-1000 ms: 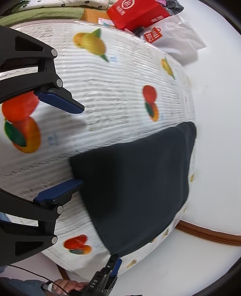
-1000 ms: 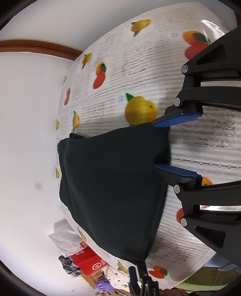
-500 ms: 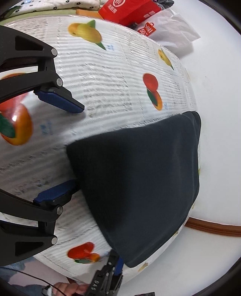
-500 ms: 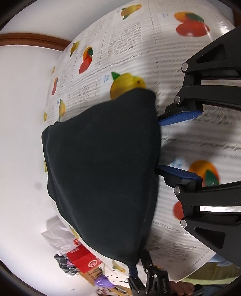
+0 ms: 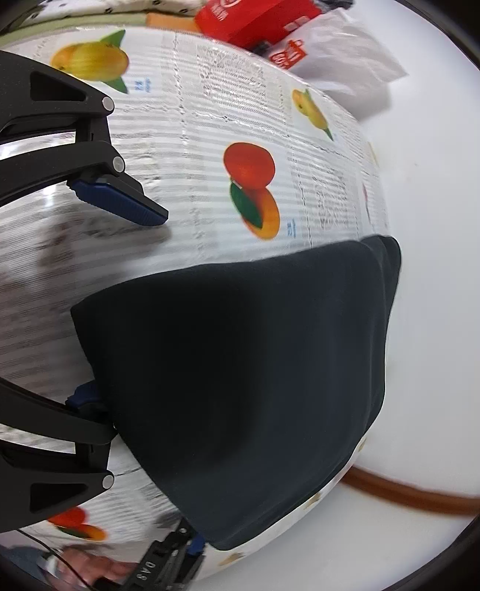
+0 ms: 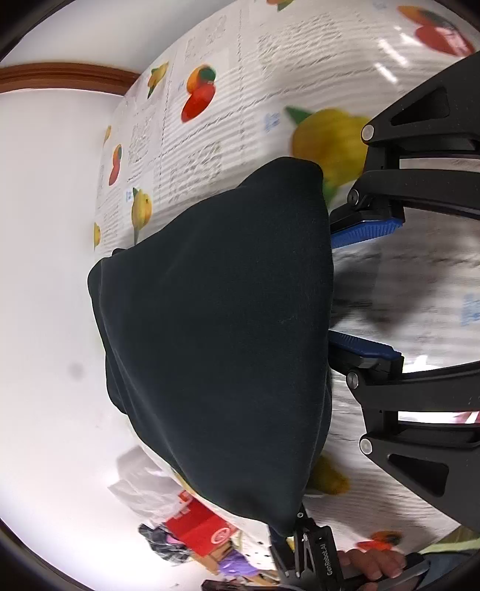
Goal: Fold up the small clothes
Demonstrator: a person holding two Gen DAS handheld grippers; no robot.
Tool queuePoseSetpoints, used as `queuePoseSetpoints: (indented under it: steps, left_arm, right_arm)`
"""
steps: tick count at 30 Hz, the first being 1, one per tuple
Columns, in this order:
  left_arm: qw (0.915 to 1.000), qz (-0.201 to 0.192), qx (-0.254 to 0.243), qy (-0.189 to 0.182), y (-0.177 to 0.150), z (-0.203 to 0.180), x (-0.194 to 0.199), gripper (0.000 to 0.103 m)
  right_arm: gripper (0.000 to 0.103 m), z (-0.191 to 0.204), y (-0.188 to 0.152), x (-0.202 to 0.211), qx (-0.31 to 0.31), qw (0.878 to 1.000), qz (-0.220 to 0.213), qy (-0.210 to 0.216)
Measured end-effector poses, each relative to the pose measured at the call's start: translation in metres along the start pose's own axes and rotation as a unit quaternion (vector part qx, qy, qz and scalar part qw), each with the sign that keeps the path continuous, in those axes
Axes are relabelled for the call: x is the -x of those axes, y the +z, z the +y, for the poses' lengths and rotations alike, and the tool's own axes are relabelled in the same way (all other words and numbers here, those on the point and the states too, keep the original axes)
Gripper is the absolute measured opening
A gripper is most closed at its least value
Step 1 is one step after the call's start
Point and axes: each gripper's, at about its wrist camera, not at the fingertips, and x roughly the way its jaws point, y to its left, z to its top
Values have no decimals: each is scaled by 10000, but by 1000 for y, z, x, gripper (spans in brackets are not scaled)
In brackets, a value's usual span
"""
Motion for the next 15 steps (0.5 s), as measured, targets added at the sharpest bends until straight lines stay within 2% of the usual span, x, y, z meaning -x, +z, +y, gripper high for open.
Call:
queuePoseSetpoints:
  steps: [2,8,12,15]
  left_arm:
    - [9999,-25,168,-24,6,6,-6,73]
    - [9998,-14,214,4,11,10,-9,74]
    - [9999,19,110,19,-2,12,0,72]
    - [9997,-3,143,-223,-13,20,10,72]
  right_arm:
    - [46,0,8,-7,-93,9999,-43,19]
    - [46,-4,24,-16,-200,9998,-12,58]
    - [46,-18,15,1,-191,9998,-76,-18]
    - [46,-39,11,25,-318,9991,-251,-148]
